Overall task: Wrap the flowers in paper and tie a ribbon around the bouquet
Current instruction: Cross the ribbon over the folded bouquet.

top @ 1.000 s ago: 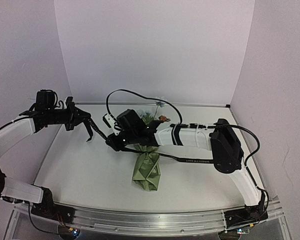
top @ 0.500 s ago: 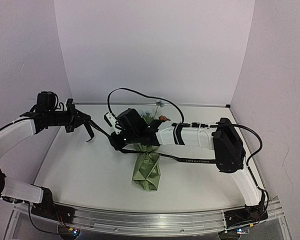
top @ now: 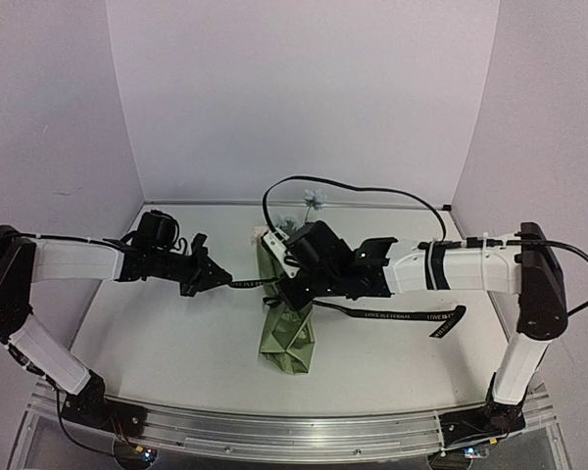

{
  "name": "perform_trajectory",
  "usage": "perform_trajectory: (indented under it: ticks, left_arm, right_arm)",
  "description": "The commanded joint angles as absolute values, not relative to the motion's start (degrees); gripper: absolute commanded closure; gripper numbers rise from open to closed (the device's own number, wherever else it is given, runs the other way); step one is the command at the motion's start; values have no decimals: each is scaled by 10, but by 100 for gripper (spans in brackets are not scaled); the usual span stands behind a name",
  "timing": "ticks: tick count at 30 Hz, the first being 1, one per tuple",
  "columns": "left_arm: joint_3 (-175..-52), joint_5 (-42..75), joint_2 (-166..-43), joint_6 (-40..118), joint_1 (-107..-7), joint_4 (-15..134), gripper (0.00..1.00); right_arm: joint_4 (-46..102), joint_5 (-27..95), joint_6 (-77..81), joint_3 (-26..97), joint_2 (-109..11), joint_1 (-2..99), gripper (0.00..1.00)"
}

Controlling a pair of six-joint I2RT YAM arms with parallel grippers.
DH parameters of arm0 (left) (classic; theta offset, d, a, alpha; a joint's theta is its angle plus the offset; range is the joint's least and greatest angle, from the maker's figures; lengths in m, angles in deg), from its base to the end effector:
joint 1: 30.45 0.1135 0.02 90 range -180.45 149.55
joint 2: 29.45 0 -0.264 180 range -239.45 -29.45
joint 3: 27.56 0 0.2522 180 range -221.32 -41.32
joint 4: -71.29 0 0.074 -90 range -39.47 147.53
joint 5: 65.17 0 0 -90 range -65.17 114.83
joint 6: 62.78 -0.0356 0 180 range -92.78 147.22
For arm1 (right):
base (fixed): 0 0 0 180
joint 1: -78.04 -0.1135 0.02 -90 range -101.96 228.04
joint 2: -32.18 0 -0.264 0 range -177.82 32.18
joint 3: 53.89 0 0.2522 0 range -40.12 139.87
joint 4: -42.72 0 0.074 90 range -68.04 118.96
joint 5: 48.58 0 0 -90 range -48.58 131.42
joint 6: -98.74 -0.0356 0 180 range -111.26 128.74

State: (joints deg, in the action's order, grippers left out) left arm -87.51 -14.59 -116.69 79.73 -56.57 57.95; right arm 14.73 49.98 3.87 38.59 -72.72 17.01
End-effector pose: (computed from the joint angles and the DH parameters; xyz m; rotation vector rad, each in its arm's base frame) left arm 0.2670 -0.1561 0.1955 -0.1708 2.5420 -1.4289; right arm 0.2068 0.3625 0.2436 -1.0139 2.0696 0.4341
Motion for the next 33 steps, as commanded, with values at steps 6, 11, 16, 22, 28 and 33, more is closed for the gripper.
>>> perform_trajectory:
  ticks: [6, 11, 16, 22, 28, 33]
  left_arm:
    - [-962, -98, -1306, 803, -608, 654, 100]
    - [-990, -94, -1340, 791, -616, 642, 100]
    - [-1022, -84, -1378, 781, -623, 628, 100]
    - [-1032, -92, -1397, 757, -623, 614, 100]
    - [-1028, -80, -1399, 727, -623, 586, 100]
    - [-1027, -81, -1402, 715, -623, 579, 94]
  right_arm:
    - [71, 640, 77, 334, -678, 186, 100]
    - [60, 634, 72, 324, -675, 202, 100]
    - [55, 635, 61, 326, -672, 221, 100]
    - [46, 618, 70, 344, -672, 241, 100]
    - [17, 583, 74, 346, -652, 241, 100]
    - [-25, 532, 63, 333, -620, 241, 100]
